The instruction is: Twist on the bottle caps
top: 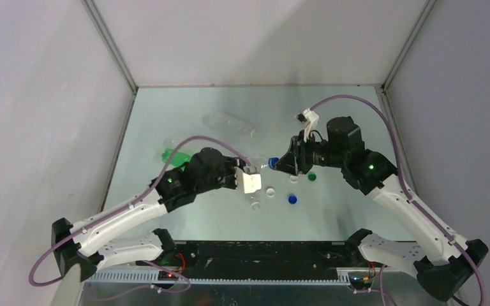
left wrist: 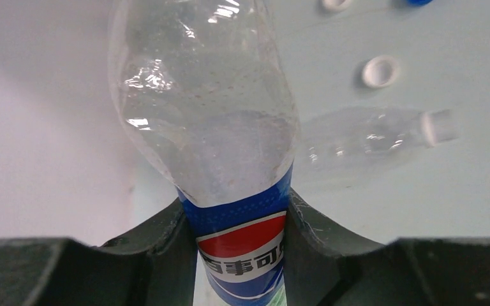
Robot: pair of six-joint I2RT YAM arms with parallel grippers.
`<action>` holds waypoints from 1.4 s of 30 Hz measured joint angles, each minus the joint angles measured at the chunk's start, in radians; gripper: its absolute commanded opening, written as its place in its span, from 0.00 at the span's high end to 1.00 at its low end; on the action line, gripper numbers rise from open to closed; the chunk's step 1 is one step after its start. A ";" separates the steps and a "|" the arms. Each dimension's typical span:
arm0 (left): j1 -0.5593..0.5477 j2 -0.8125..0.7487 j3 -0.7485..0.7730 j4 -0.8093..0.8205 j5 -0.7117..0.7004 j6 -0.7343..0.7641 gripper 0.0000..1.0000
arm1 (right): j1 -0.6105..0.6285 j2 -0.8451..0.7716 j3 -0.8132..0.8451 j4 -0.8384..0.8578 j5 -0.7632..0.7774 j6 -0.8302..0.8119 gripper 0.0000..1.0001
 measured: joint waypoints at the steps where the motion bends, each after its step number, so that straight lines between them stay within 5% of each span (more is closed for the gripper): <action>1: -0.023 -0.009 -0.029 0.039 -0.068 0.017 1.00 | -0.002 0.010 0.000 -0.005 0.027 0.103 1.00; 4: -0.074 -0.014 -0.101 0.145 -0.227 0.067 1.00 | -0.008 0.047 0.000 -0.018 0.081 0.349 0.96; 10: -0.075 -0.016 -0.115 0.180 -0.278 0.084 1.00 | -0.002 0.049 -0.004 0.009 0.121 0.439 0.56; 18: 0.058 0.000 0.039 -0.019 0.032 0.072 1.00 | 0.029 -0.100 -0.006 0.032 0.049 -0.089 0.45; 28: 0.099 0.123 0.197 -0.288 0.316 0.068 1.00 | 0.042 -0.161 -0.006 -0.108 -0.110 -0.836 0.43; 42: 0.100 0.162 0.243 -0.345 0.397 0.058 1.00 | 0.079 -0.145 -0.006 -0.183 -0.190 -1.118 0.54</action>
